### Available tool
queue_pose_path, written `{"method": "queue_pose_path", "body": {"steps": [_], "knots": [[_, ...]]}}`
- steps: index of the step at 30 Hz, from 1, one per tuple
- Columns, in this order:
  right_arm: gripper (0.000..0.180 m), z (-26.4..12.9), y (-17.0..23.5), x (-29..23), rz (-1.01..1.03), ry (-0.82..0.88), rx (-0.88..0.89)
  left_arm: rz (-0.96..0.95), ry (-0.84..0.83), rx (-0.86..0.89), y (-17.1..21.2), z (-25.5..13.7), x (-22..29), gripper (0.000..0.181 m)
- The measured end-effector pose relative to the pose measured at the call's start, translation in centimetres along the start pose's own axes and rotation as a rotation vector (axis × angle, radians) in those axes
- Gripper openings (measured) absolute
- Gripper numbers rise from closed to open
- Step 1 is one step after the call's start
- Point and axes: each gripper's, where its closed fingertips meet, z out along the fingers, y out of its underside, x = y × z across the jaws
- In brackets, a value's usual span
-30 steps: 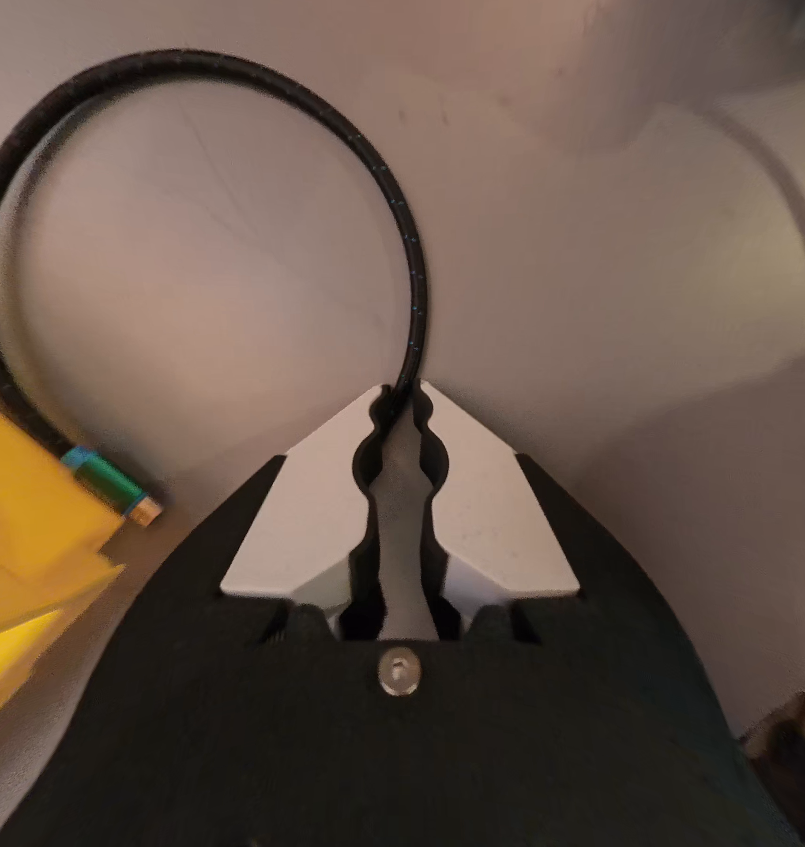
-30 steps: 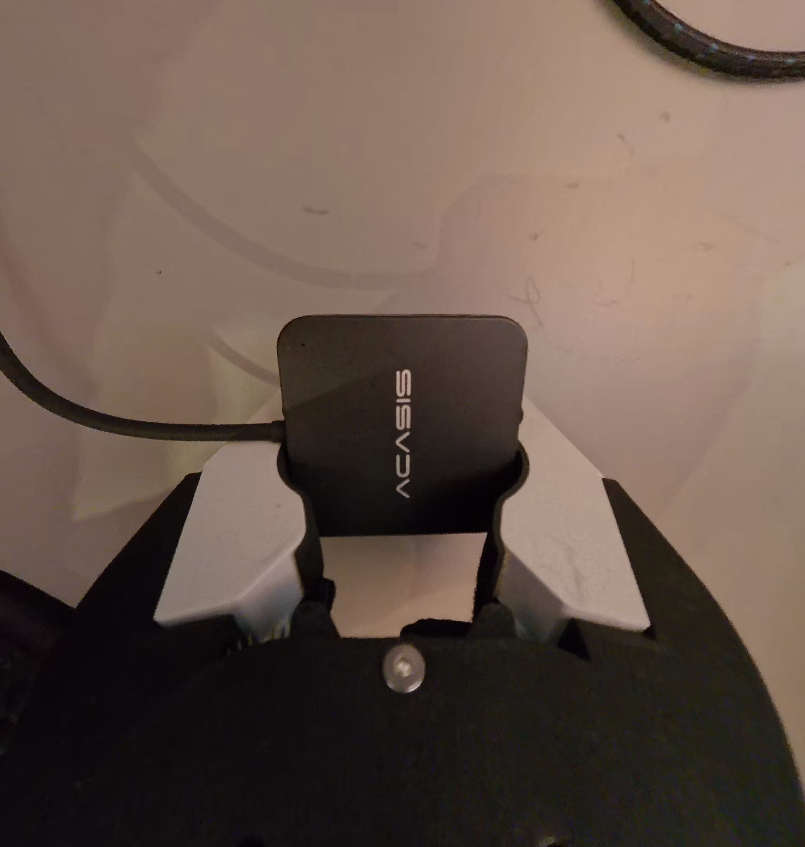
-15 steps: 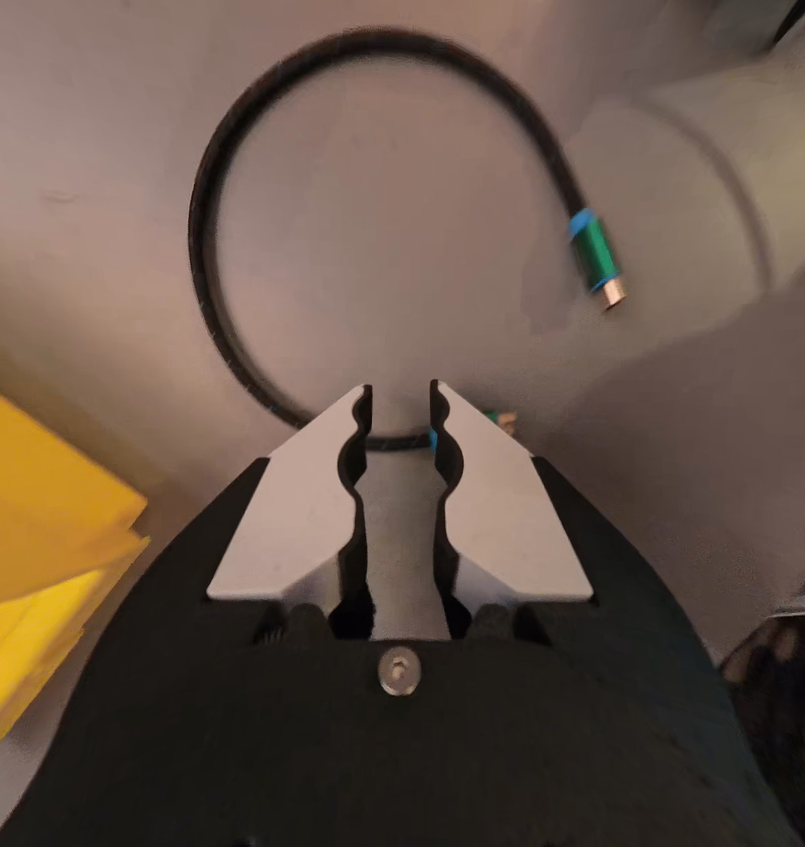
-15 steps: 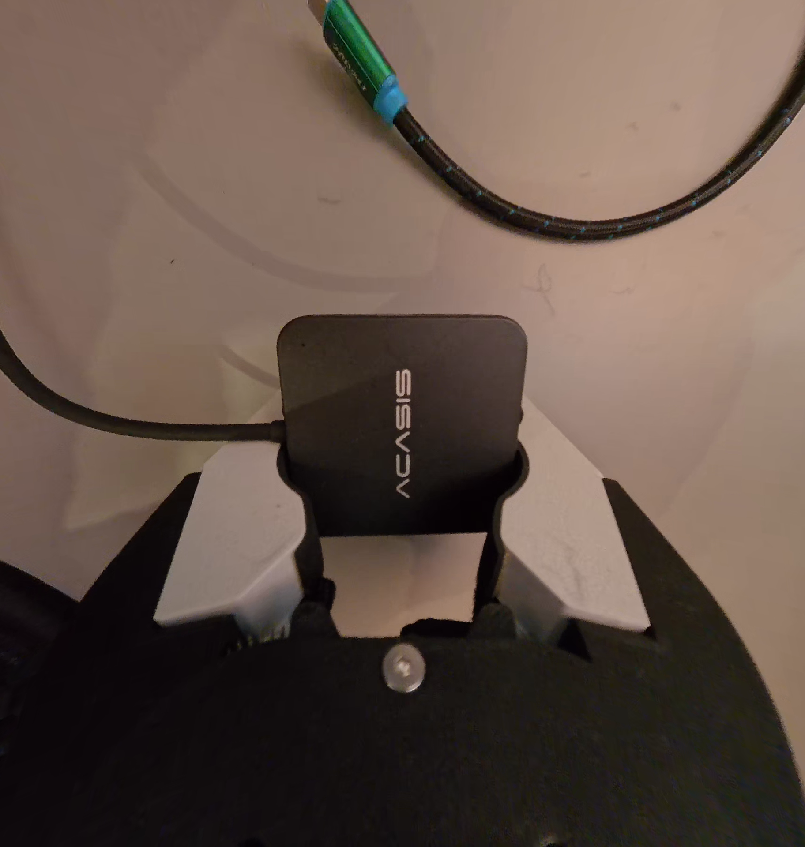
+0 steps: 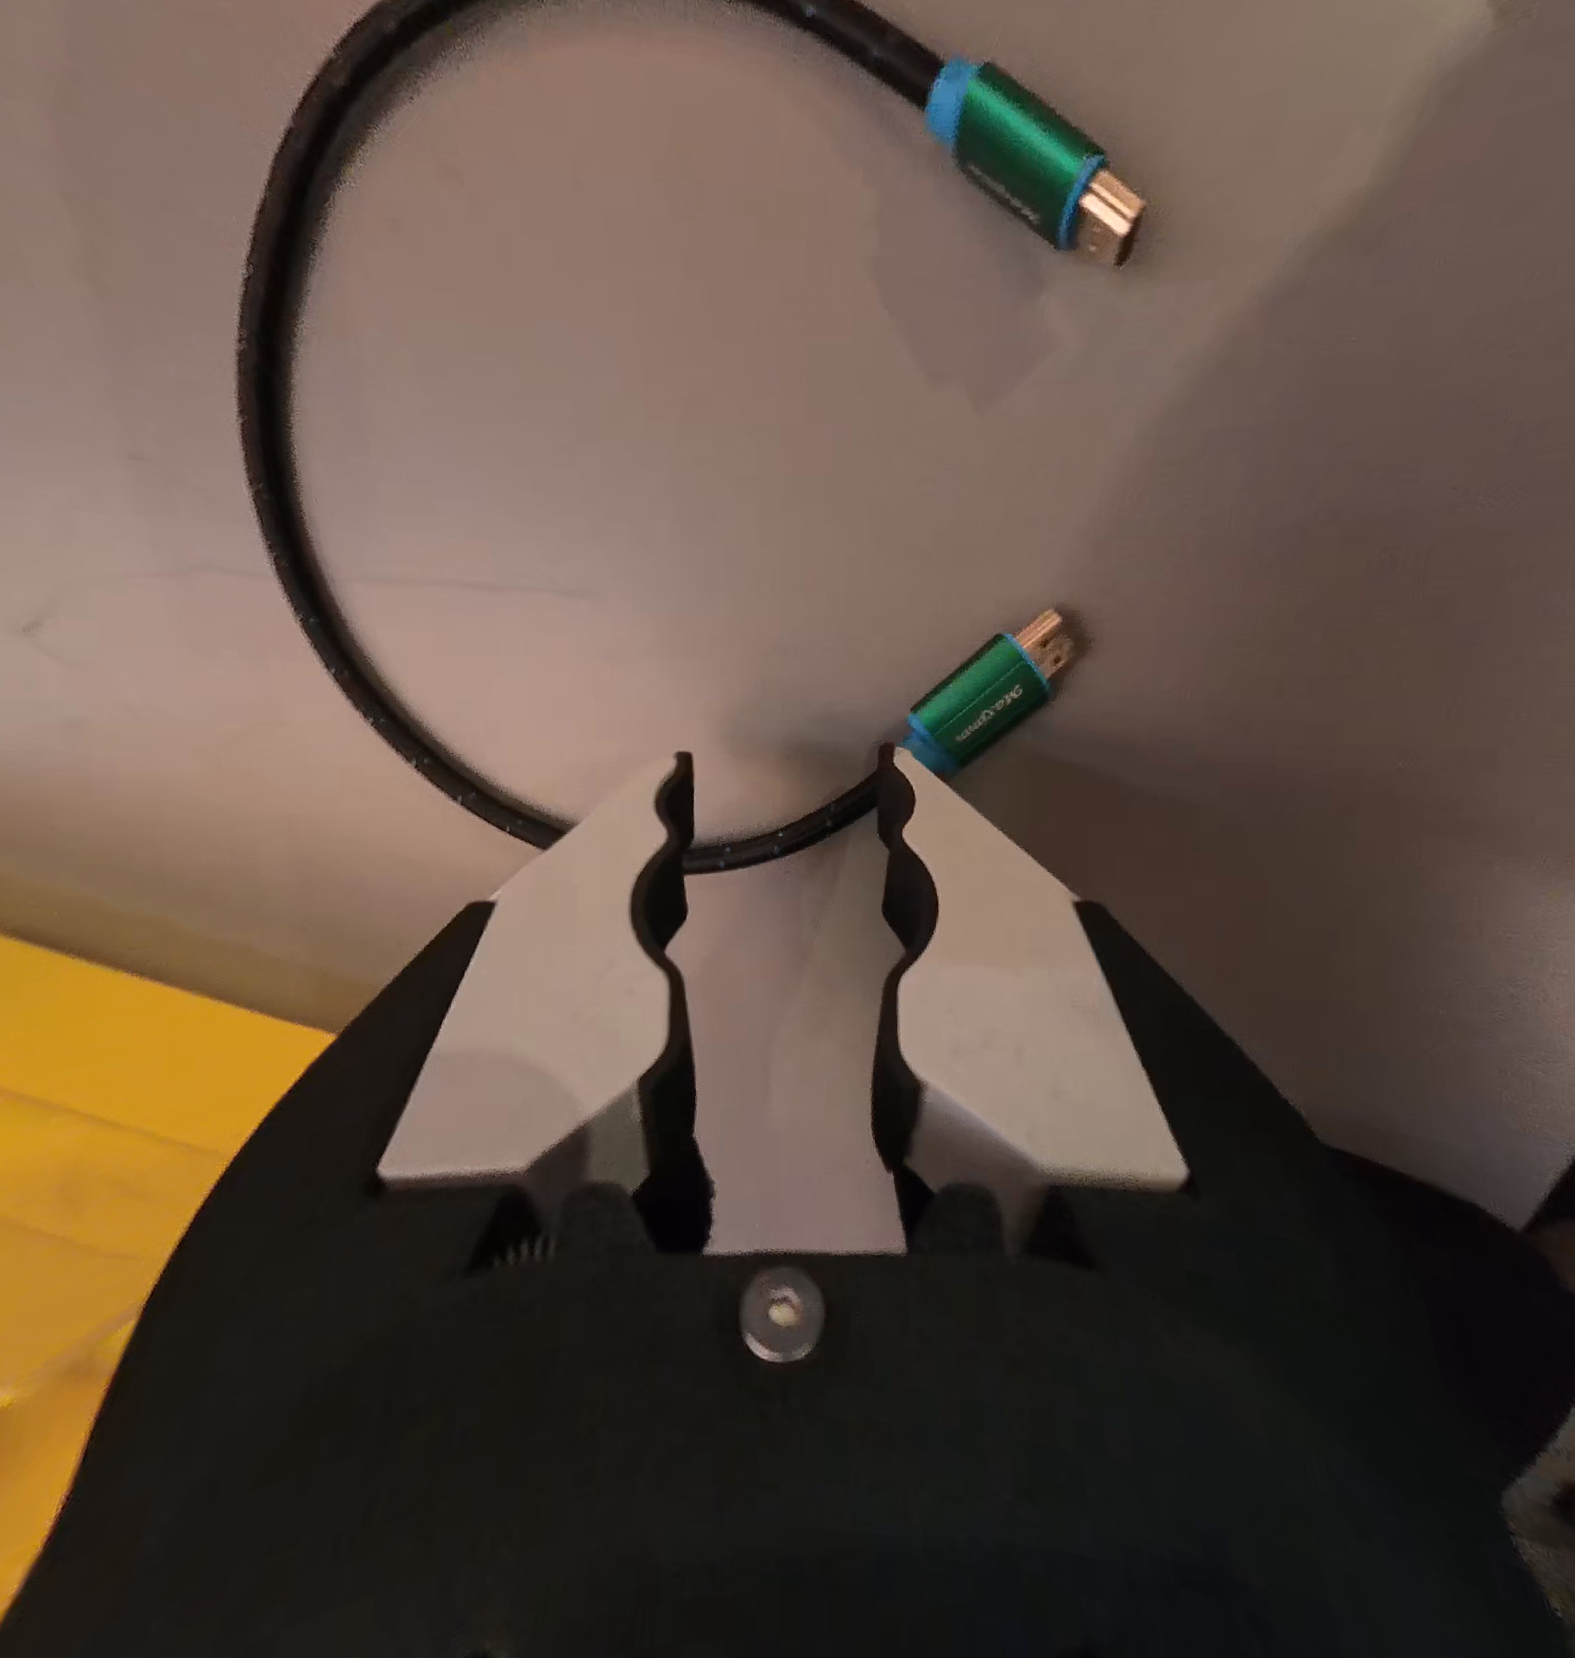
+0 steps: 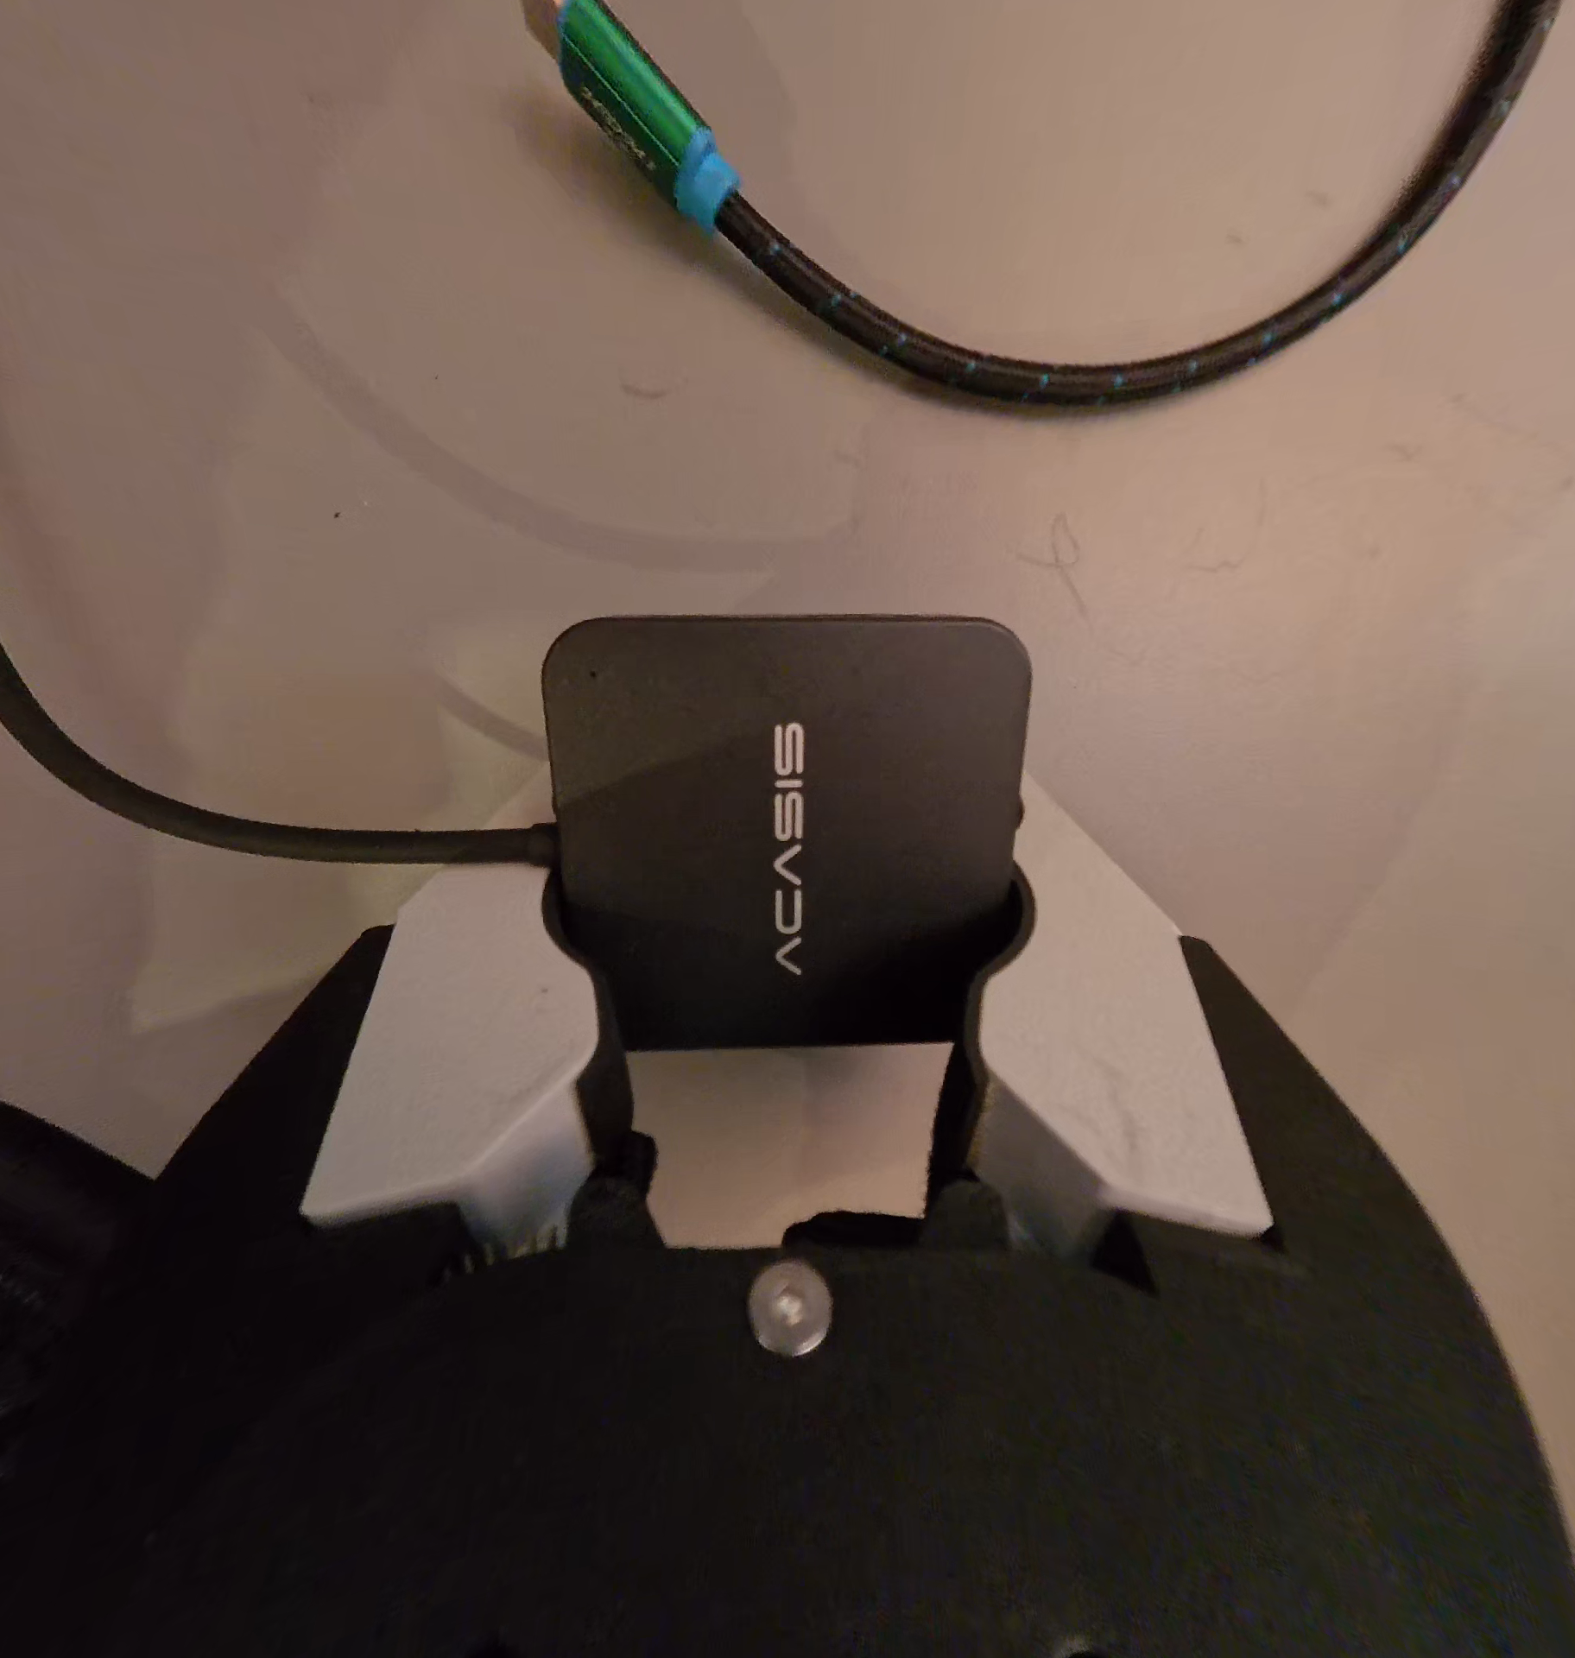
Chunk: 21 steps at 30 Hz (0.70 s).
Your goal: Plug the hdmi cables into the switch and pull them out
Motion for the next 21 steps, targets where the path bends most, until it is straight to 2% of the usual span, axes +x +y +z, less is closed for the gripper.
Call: {"method": "queue_pose_path", "body": {"steps": [6,7,8,15,21], "knots": [[0.085,0.0,0.0,0.0,0.005,0.001,0.012,-0.087,0.062,-0.044,0.7,0.7,1.3,0.03],[0.085,0.0,0.0,0.0,0.006,0.001,0.013,-0.121,0.084,-0.048,0.7,0.9,1.7,0.024],[0.085,0.0,0.0,0.0,0.006,0.002,0.015,-0.158,0.089,-0.03,0.4,0.9,1.9,0.029],[0.085,0.0,-0.1,0.0,0.01,0.006,0.042,-0.215,0.103,0.009,0.0,0.7,3.4,0.032],[0.085,0.0,-0.2,0.0,0.01,0.007,0.091,-0.16,-0.006,0.001,0.6,0.4,2.4,0.026]]}}
